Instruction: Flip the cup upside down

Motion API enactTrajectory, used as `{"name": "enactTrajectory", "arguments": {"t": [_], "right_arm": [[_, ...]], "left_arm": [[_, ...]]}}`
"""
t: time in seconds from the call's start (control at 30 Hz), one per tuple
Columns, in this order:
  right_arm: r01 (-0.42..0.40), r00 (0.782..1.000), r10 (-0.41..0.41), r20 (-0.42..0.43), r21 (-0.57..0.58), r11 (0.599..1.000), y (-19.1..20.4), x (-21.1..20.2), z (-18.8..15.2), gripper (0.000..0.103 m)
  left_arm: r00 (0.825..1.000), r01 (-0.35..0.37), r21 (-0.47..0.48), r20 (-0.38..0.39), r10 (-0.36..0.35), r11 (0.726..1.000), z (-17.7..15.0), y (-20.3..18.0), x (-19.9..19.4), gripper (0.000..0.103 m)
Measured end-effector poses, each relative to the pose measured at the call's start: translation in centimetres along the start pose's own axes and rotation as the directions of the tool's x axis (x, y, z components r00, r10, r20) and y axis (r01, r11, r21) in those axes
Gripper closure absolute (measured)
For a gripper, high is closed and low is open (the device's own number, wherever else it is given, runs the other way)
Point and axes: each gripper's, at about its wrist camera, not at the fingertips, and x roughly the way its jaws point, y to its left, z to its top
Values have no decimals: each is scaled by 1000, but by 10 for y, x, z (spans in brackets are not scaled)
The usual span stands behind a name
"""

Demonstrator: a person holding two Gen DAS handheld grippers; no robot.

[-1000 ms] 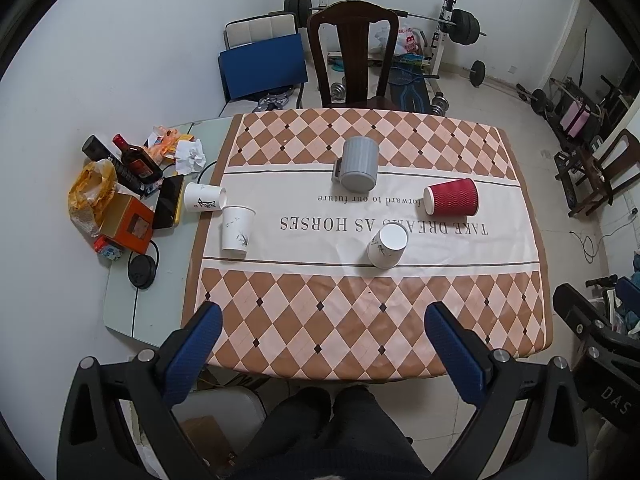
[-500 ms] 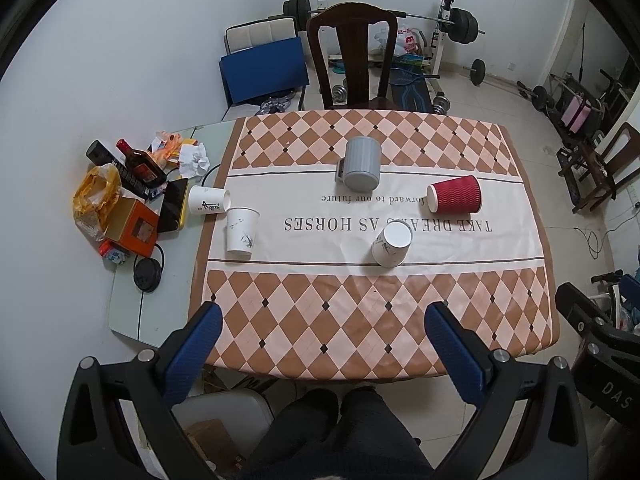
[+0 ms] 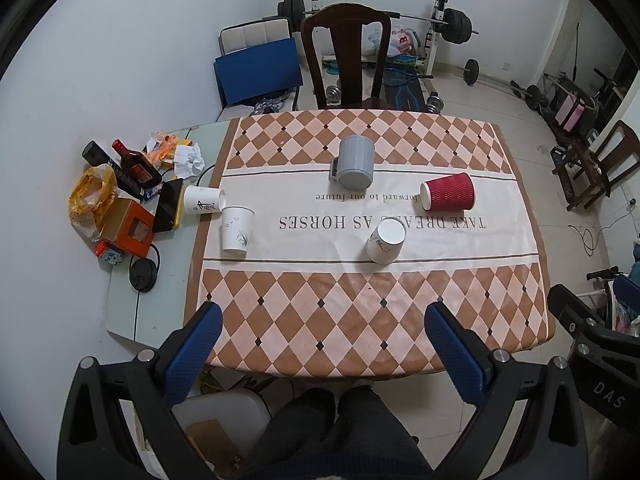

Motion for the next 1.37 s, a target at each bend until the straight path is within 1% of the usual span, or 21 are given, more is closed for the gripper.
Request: {"name": "enactTrajectory", "arguments": {"t": [0.37, 0.63, 0.77, 0.87, 1.37], "right_arm": [[-1, 1000, 1, 1, -1, 1000, 0, -1, 2, 2], [-2, 1000, 2, 5, 1, 1000, -1, -2, -6, 2], [0, 1000, 0, 5, 1, 1000, 0, -1, -2, 2], [0, 1000, 0, 5, 4, 1000, 0, -2, -7, 2], [1, 1000, -1, 6, 1, 1000, 1, -2, -5, 2]], "left_arm": [[1000, -1, -1, 0, 1, 1000, 0, -2, -1, 0], [1000, -3, 4, 3, 3, 1000, 0, -3, -2, 0], [1000, -2, 2, 3, 2, 1000, -1, -3, -3, 0], [1000, 0, 1, 2, 0, 1000, -1, -3, -3, 0], [1000, 0, 2, 3, 0, 1000, -1, -3, -3, 0]]}}
